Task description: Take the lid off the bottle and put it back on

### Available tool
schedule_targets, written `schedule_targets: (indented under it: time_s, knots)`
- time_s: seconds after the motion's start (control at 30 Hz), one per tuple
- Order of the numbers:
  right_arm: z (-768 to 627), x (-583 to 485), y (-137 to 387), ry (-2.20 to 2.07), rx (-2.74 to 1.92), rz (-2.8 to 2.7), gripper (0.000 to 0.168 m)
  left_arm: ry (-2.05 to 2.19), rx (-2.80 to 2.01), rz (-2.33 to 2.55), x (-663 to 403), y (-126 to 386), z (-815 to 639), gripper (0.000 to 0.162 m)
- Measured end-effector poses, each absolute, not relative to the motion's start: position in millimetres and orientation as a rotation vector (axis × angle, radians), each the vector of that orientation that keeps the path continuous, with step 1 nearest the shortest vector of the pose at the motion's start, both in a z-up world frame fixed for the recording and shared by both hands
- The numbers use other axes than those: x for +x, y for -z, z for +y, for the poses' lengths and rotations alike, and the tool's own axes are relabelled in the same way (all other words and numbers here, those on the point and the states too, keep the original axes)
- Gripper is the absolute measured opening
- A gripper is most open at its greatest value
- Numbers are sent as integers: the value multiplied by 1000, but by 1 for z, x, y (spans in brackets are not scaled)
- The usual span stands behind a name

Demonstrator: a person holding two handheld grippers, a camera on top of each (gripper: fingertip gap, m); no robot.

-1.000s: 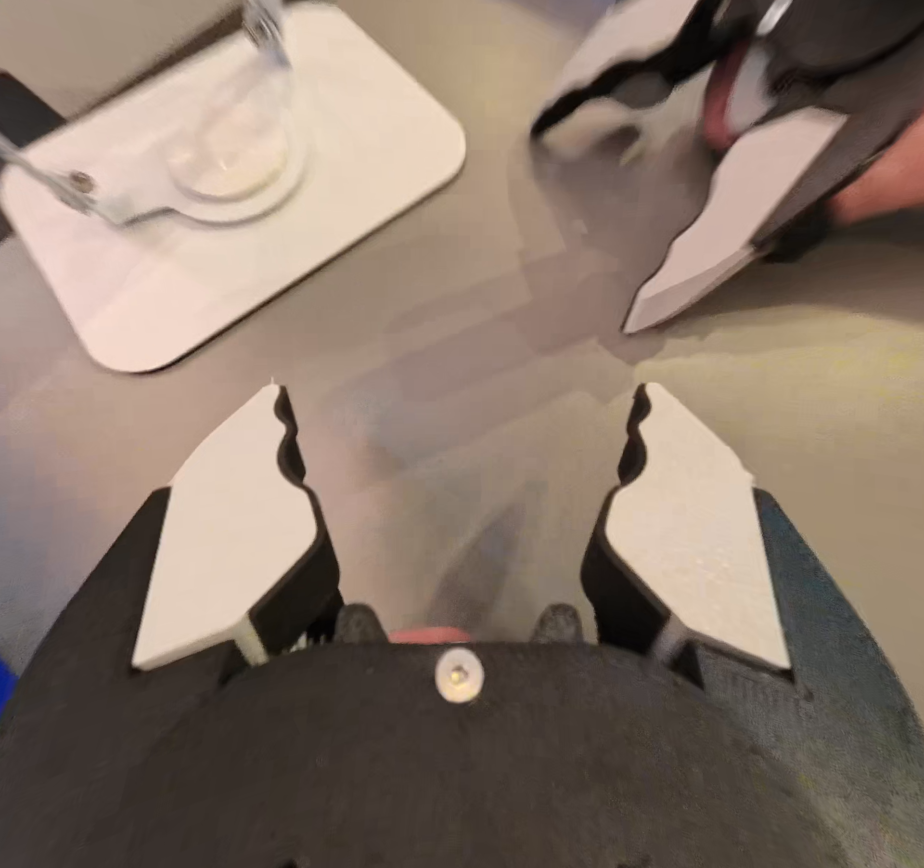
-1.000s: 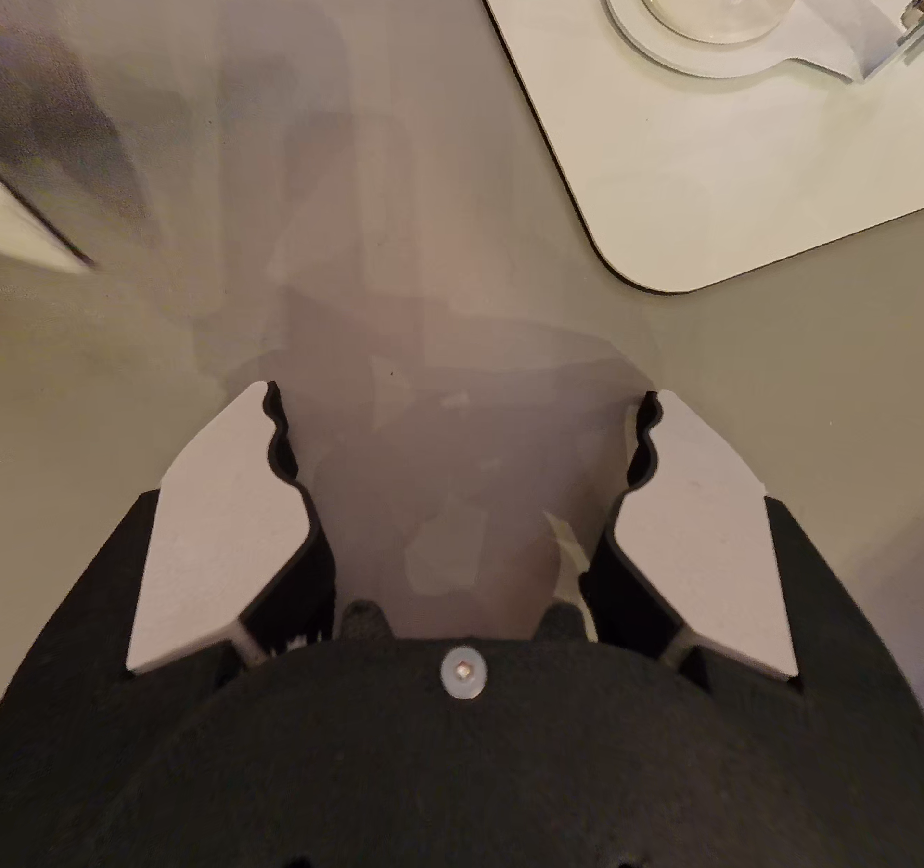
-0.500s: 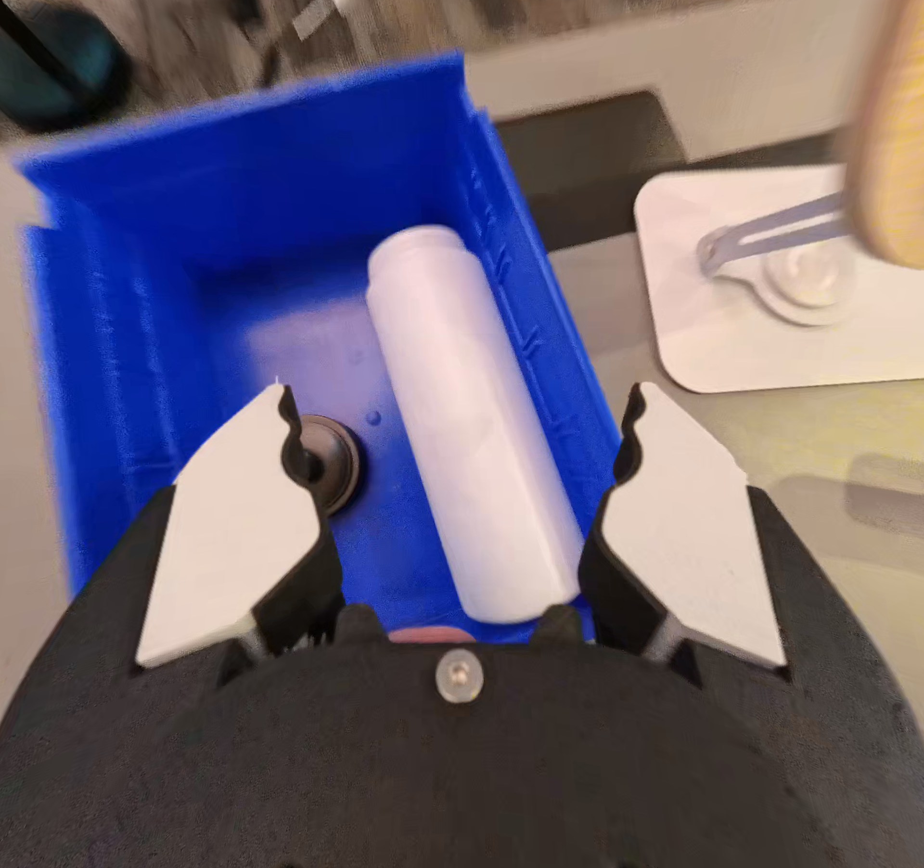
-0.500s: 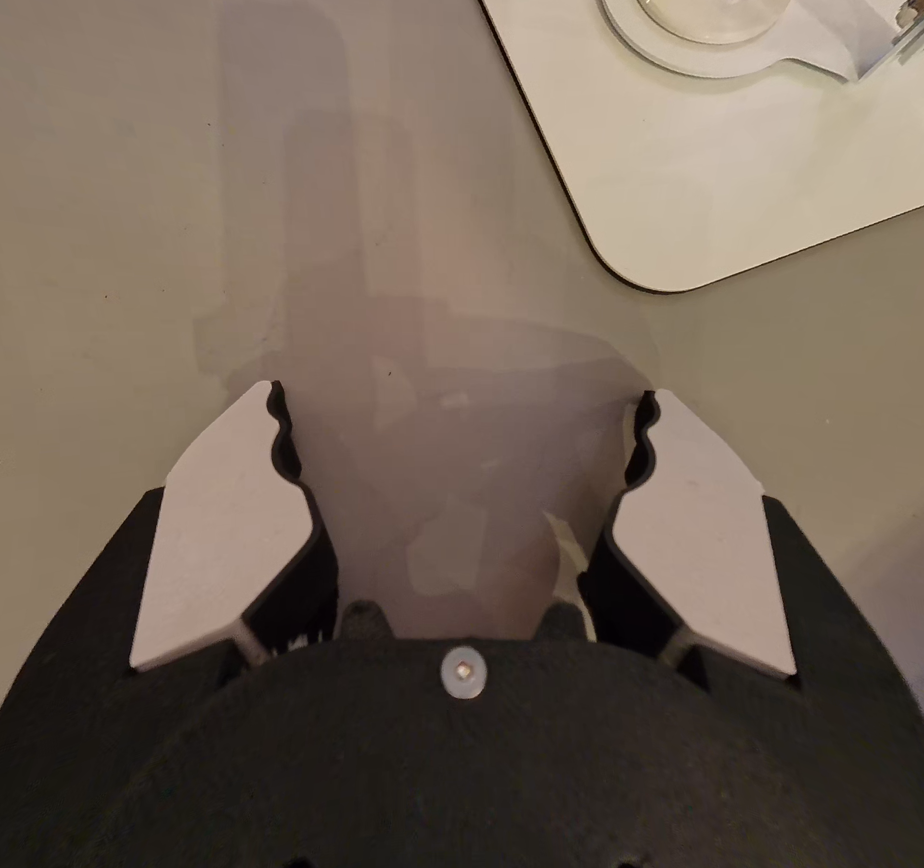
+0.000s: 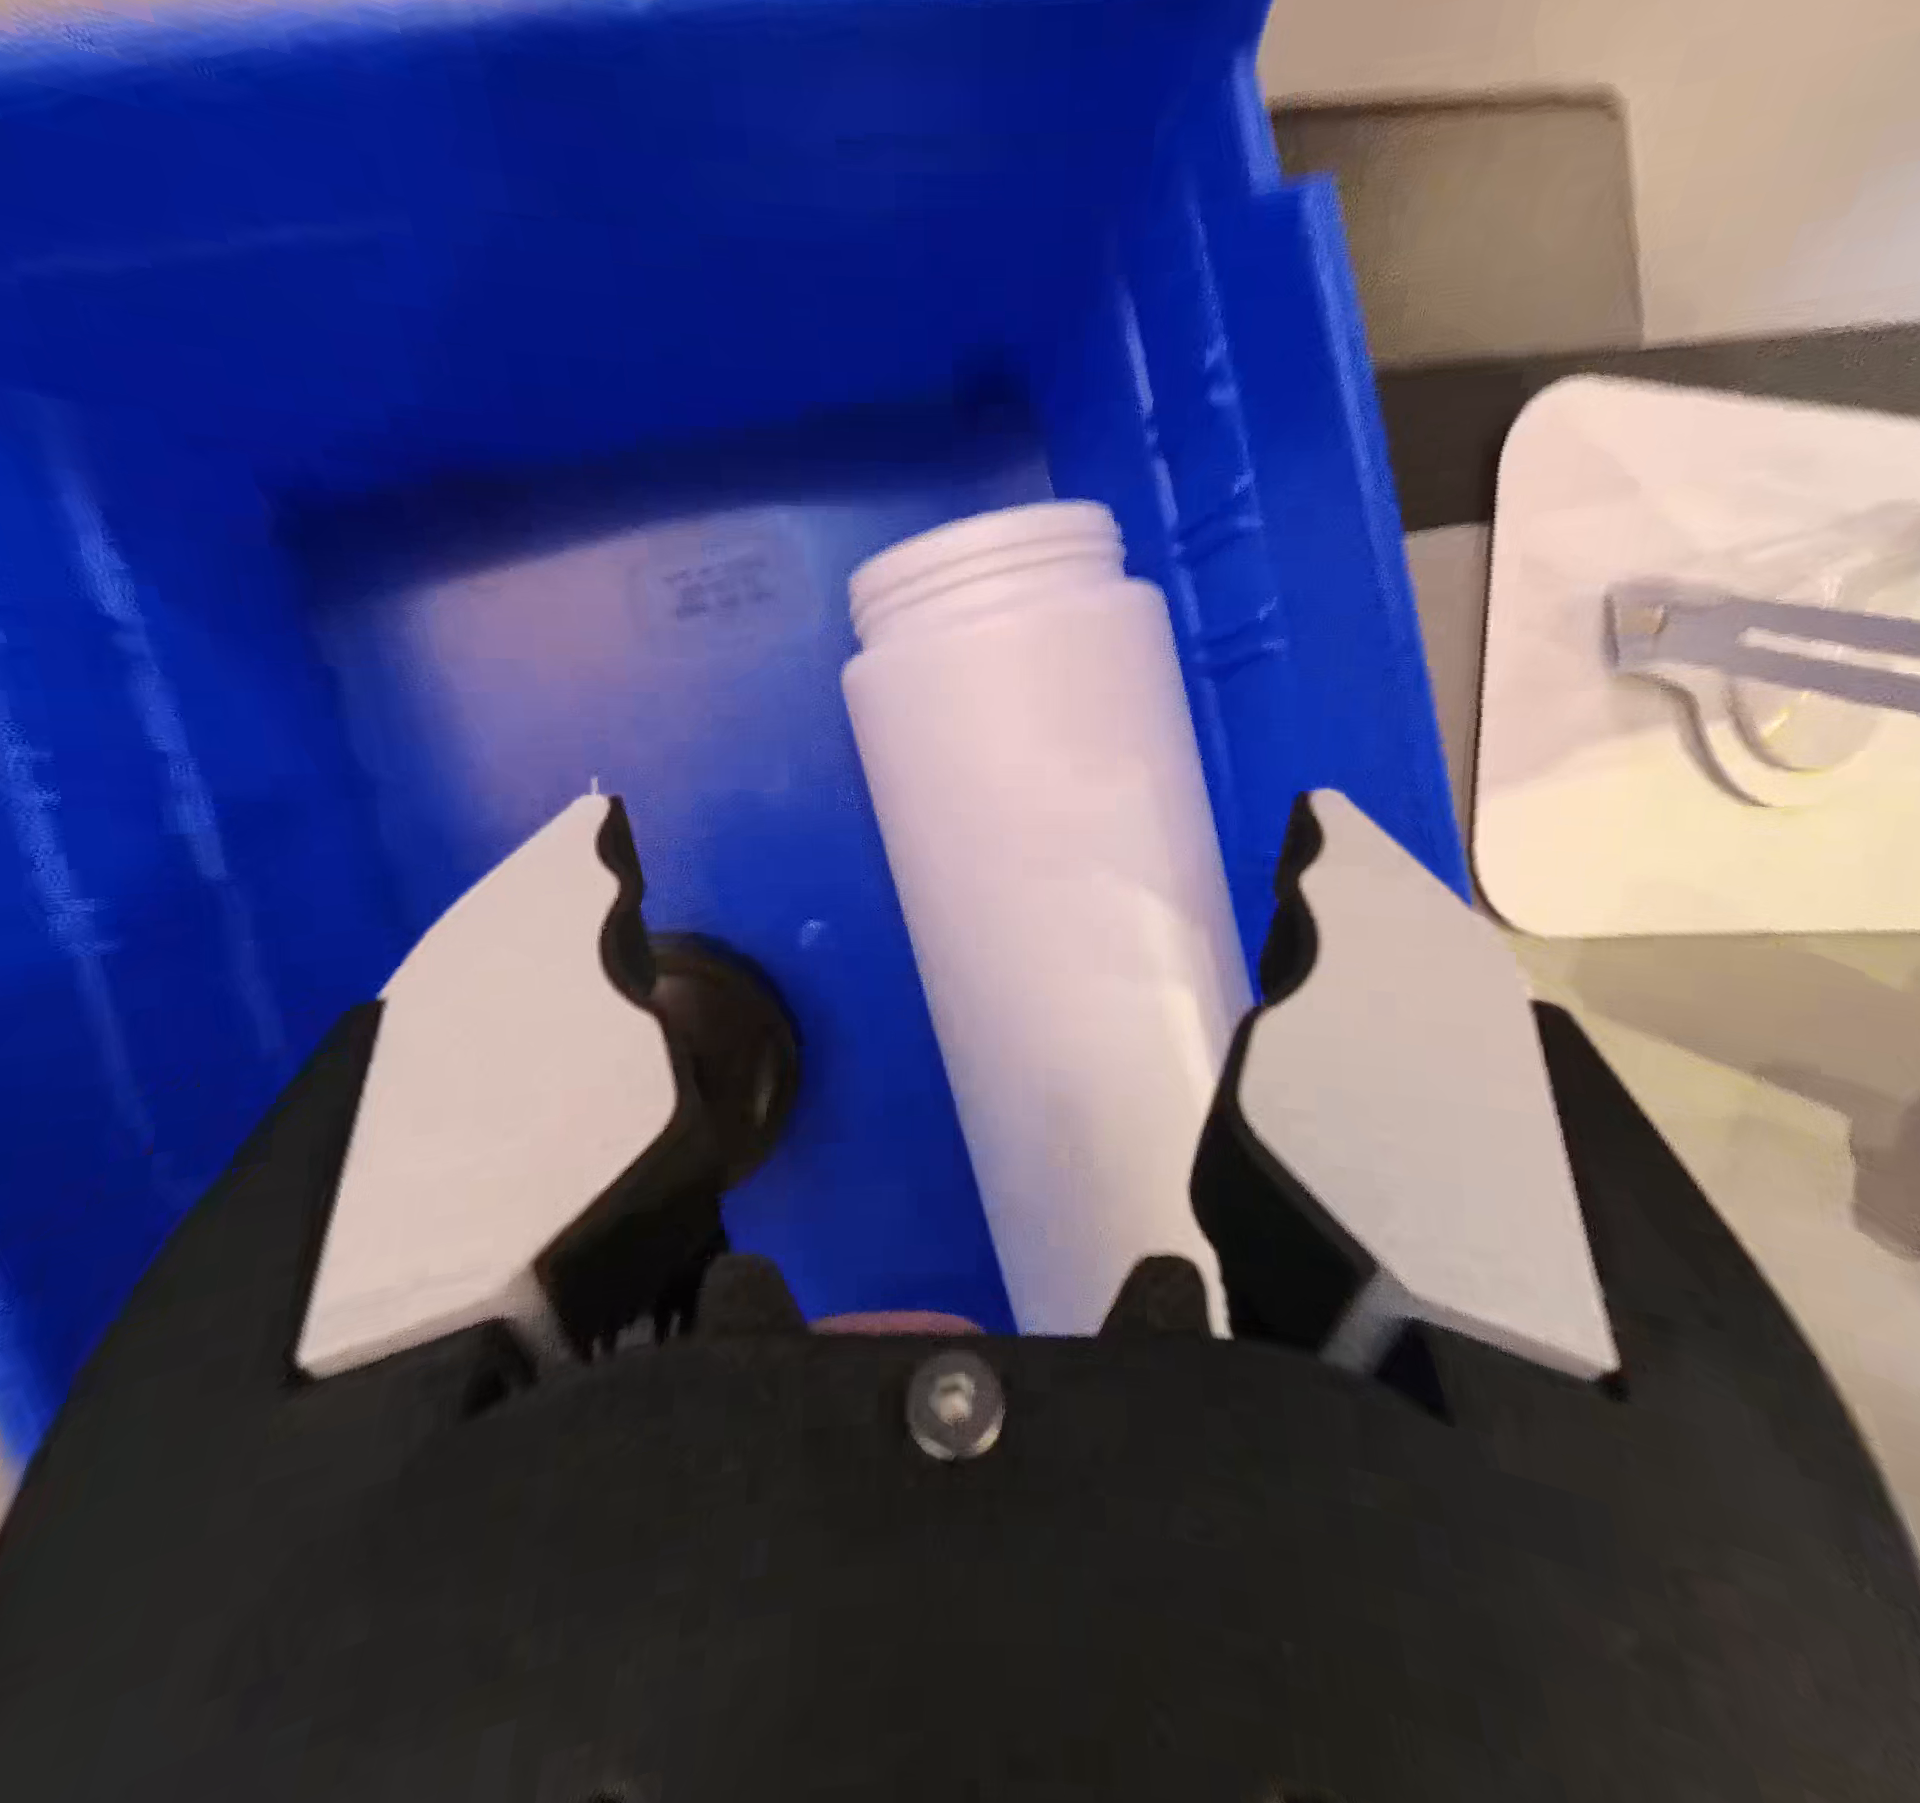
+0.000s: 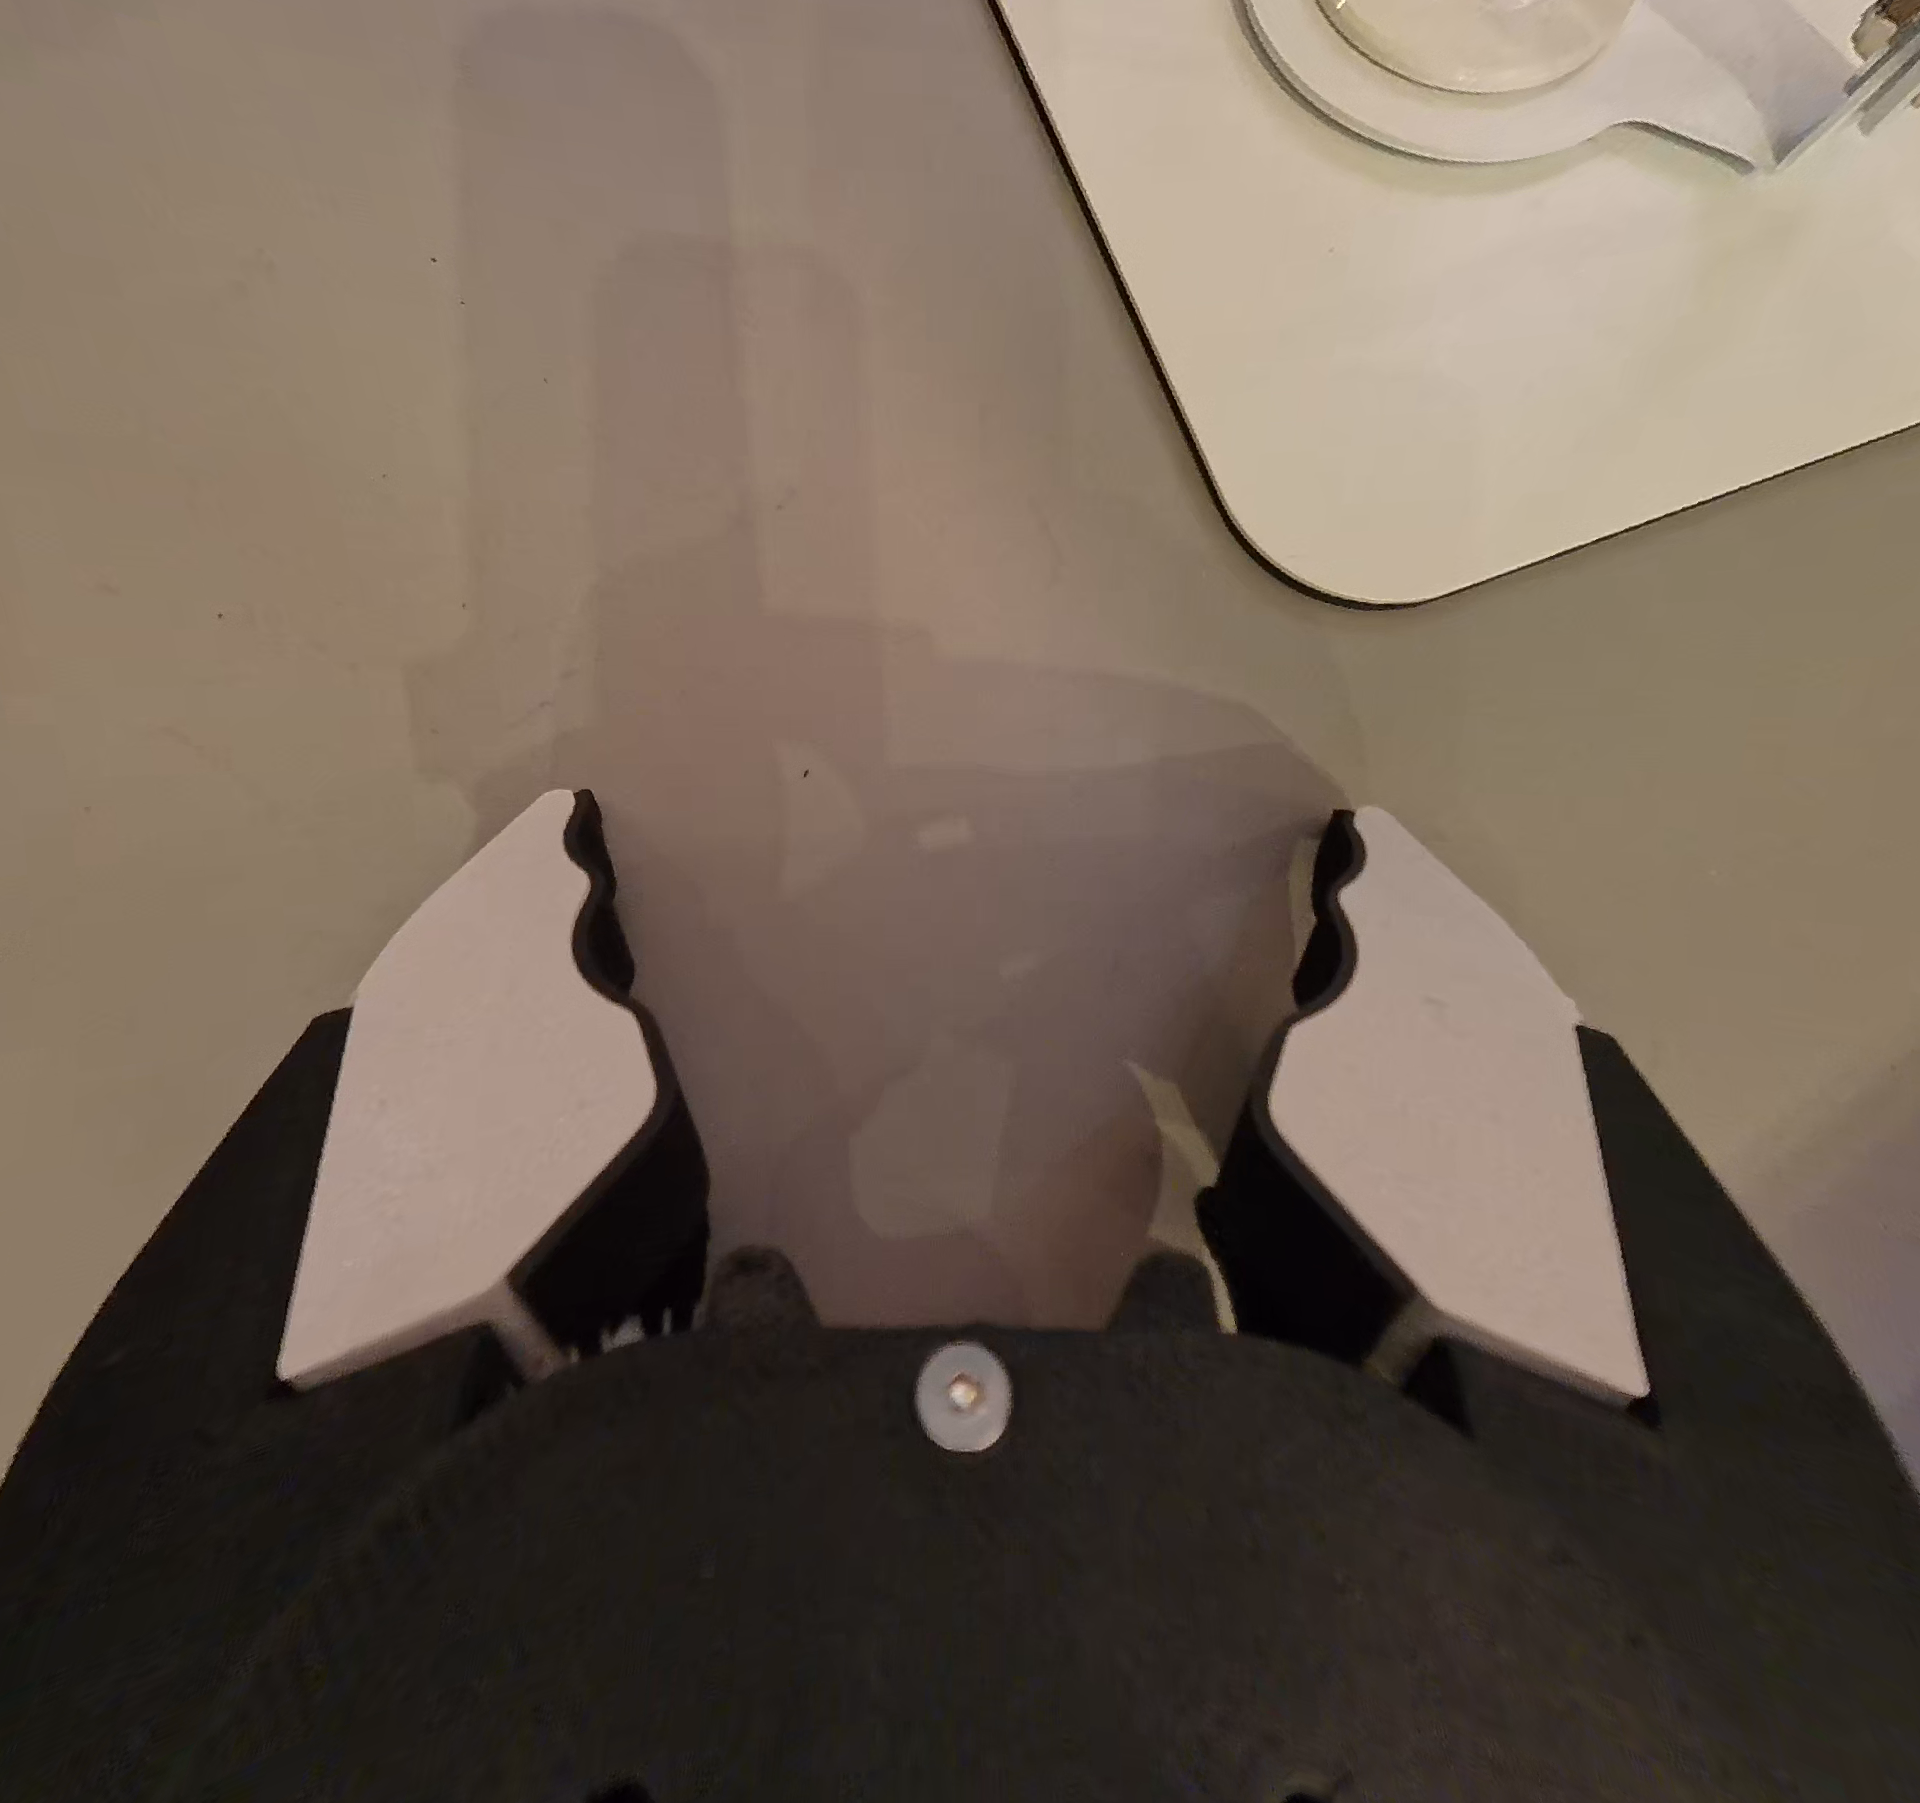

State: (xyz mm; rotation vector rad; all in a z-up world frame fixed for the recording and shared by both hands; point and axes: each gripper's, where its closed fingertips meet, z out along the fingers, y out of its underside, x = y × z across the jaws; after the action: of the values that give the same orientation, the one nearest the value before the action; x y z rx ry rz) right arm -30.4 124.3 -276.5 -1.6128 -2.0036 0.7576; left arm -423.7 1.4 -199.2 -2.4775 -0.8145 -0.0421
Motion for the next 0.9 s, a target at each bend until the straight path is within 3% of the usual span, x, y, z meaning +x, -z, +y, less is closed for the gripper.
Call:
schedule_targets:
  time_s: [0.13, 0.27, 0.43, 0.73, 0.9]
  knots:
    - [124, -30, 277, -758, -1613, -2004, 126, 71, -2653, -802, -415, 237, 1, 117]
    - [125, -30, 276, -758, -1613, -2003, 125, 114, -2737, -778, -410, 253, 3, 87]
    - [125, -30, 276, -759, -1613, -2002, 125, -8, -2744, -672, -412, 244, 2, 87]
    - [122, -29, 270, -804, -1593, -1989, 124, -147, -2203, -429, -361, 119, -22, 86]
    - [108, -33, 216, -1061, -1477, -1842, 116, -170, -1940, -144, -259, 61, -21, 85]
